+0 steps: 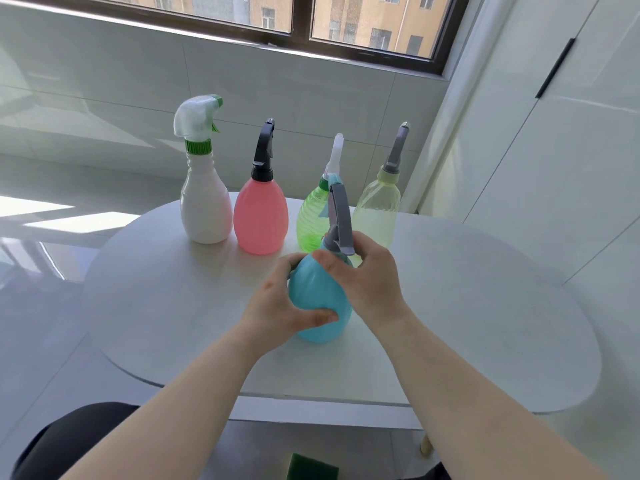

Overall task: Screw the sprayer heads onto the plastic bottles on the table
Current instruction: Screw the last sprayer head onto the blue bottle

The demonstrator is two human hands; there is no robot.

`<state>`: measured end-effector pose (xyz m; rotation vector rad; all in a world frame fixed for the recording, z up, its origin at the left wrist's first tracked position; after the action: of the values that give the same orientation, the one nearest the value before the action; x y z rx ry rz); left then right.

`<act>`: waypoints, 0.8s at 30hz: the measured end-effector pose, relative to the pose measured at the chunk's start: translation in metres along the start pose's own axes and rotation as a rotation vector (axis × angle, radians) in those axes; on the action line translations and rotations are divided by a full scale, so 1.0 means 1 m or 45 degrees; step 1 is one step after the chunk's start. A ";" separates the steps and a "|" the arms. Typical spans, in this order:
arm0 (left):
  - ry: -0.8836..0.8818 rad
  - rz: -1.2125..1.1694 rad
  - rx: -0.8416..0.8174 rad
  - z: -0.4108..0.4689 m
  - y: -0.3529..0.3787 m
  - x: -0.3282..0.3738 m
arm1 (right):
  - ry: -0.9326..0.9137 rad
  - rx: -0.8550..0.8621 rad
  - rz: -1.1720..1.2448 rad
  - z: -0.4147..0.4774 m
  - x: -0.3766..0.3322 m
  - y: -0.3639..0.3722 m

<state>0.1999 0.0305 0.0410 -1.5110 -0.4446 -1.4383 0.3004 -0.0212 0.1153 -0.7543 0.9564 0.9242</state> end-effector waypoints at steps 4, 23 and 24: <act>0.013 0.103 -0.142 0.004 0.001 0.005 | 0.261 -0.248 0.162 0.010 0.007 0.008; -0.055 0.070 -0.181 0.004 0.009 -0.019 | 0.138 0.264 -0.098 0.018 0.015 0.004; -0.060 0.068 -0.179 0.004 0.009 -0.019 | 0.147 0.250 -0.104 0.019 0.014 0.005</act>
<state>0.2053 0.0358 0.0212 -1.6594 -0.3343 -1.4194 0.3067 0.0014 0.1091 -0.6795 1.0927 0.7094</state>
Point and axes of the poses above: each hand's wrist, its own z-axis towards the middle knuckle, its own y-axis out of the palm, x = y × z, the point moved 7 cm from there along z, towards the middle knuckle, and after that the axes turned 11 degrees about z, right-handed, at the moved point
